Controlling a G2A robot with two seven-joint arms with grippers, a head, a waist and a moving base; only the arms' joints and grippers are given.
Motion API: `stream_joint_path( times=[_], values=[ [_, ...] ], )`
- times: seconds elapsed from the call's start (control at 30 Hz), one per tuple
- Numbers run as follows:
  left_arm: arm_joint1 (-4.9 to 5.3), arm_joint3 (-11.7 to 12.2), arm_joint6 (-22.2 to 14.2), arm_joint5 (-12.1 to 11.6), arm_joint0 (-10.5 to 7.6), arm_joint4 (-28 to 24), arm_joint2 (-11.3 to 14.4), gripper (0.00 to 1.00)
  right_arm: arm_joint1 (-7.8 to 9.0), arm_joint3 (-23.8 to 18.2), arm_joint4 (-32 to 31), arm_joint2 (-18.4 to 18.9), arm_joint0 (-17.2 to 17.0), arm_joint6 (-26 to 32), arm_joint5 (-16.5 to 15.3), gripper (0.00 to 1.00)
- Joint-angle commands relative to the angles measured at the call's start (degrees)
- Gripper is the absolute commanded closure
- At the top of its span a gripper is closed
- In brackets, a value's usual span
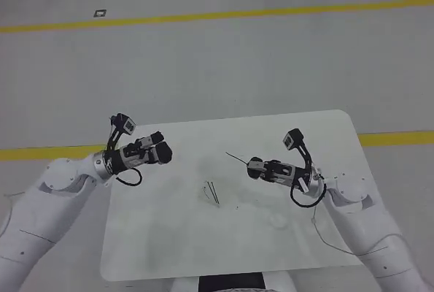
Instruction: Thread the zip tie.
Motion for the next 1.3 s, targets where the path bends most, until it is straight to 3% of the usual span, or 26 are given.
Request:
stream_joint_path(
  times=[0.0,0.17,0.27,0.37,0.73,0.8,0.9,0.97,1.27],
  values=[
    [-0.49,0.63,-5.42,-0.27,-0.49,-3.26,0.93,0.00,-0.16,0.58,1.75,-1.01,0.98,2.32,-0.58,1.00],
    [-2.43,4.95,-17.14,-0.27,-3.30,-9.53,4.09,0.00,-1.02,3.25,6.17,-4.87,5.60,7.02,-1.79,1.00],
    [-3.64,7.43,-19.60,-0.27,-5.02,-9.83,5.94,0.00,-1.56,4.46,6.94,-7.16,7.94,7.89,-2.20,1.00],
    [-5.00,9.59,-19.80,-0.27,-6.62,-10.20,7.38,0.00,-2.24,5.50,7.86,-9.99,10.16,8.98,-2.74,1.00],
    [-5.15,9.03,-18.59,-0.22,-6.24,-10.31,7.52,0.00,-2.62,6.09,7.70,-11.50,10.98,8.55,-3.00,1.00],
    [-5.36,8.27,-19.93,0.20,-6.29,-8.97,8.11,0.00,-2.70,5.50,7.64,-12.09,11.21,9.92,-3.81,1.00],
    [-6.08,8.98,-23.81,1.00,-6.60,-12.98,8.86,0.00,-3.01,5.60,8.79,-13.22,12.46,12.27,-5.19,1.00],
    [-6.58,9.64,-25.67,2.10,-7.27,-13.92,9.85,0.00,-3.29,6.14,9.76,-14.09,13.30,13.28,-5.60,1.00],
    [-8.11,10.54,-25.67,3.00,-10.50,-16.74,15.80,0.00,-4.99,10.47,12.92,-18.94,17.93,16.18,-6.80,1.00]
  ],
)
